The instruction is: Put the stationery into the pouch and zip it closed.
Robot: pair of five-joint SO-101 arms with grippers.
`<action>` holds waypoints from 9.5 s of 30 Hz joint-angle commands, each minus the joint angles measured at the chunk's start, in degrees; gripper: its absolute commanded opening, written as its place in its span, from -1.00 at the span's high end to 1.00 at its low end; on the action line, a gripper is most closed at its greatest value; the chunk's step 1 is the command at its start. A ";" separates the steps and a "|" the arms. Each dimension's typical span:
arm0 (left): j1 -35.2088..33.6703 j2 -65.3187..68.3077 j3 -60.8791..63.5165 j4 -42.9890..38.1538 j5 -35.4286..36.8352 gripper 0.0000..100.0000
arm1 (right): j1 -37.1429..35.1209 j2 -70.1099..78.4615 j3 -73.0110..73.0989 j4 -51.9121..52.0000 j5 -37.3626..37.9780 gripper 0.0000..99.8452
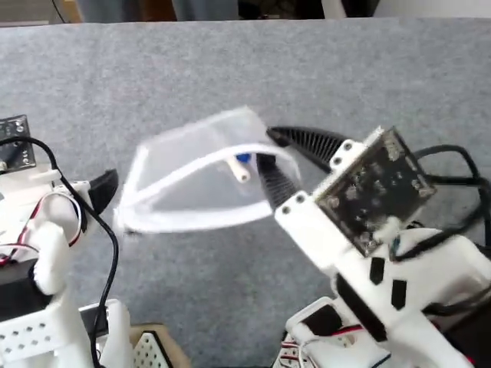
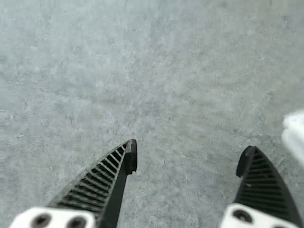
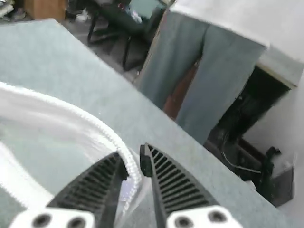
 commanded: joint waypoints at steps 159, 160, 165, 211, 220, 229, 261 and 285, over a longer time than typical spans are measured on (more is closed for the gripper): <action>8.40 -6.33 0.66 3.25 -8.26 0.28 | 0.79 12.44 -2.95 3.96 -6.24 0.98; 8.40 -6.77 0.13 4.04 -8.26 0.28 | 0.79 12.62 -2.95 3.96 -6.24 0.98; 9.54 -7.03 -4.62 8.70 -8.26 0.28 | 0.97 13.76 -2.68 3.96 -6.33 0.98; 22.37 -6.86 -11.21 6.86 -16.00 0.68 | -16.18 9.10 6.11 4.13 -3.52 0.98; 22.20 -6.86 -11.21 6.24 -15.91 0.95 | -16.09 9.54 6.11 4.04 -3.43 0.98; 22.37 -6.59 -13.14 9.41 -15.91 0.95 | -4.31 12.97 6.64 1.14 -3.69 0.98; 22.46 13.10 -9.98 14.68 -8.44 0.95 | -1.49 18.68 34.24 0.88 -3.25 0.54; 22.11 12.92 -15.87 17.76 -20.92 0.92 | -7.65 27.56 17.80 3.78 6.59 0.98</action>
